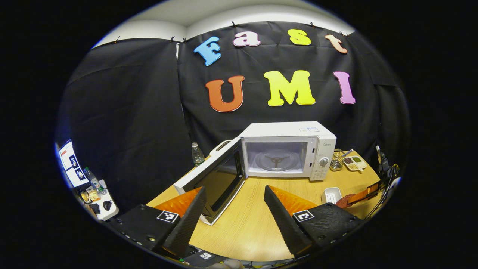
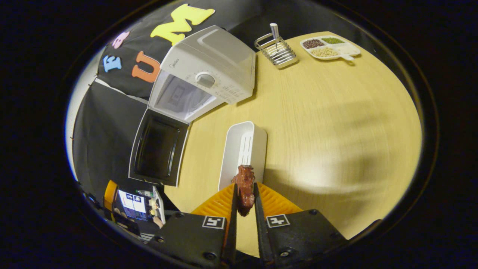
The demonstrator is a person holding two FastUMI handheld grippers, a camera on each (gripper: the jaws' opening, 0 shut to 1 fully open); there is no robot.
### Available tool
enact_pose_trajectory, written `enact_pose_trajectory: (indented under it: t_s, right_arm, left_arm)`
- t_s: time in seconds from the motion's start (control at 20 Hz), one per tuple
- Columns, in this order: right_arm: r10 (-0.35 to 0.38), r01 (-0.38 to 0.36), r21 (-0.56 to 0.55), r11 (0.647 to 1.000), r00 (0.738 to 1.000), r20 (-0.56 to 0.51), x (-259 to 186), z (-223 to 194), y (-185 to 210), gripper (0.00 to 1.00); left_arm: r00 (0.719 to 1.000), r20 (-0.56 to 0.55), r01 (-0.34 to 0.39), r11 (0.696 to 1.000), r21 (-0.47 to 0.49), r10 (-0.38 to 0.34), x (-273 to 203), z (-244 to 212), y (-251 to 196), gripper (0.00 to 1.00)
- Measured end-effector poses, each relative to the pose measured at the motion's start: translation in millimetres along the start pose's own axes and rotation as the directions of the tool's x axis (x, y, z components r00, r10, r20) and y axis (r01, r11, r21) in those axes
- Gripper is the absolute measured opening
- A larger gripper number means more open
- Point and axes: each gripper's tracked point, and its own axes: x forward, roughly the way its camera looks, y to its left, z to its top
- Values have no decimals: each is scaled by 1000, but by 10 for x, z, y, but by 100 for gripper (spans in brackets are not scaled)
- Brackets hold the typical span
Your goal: Open the microwave oven with the left hand, put the food in, and close the microwave oven.
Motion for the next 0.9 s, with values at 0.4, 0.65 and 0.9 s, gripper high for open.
enact_pose_trajectory:
  t_s: [0.4,0.65,0.9]
  right_arm:
    - [58,-59,34,998,998,37,-190,151,118,7]
    - [98,-101,16,995,984,146,-460,445,567,5]
    - [105,-107,-11,994,944,311,-491,664,1250,5]
  left_arm:
    - [1000,3,-31,999,10,31,-133,43,-21,100]
    - [1000,15,0,1000,16,0,-22,87,66,95]
    - [993,41,106,994,27,-107,191,161,131,95]
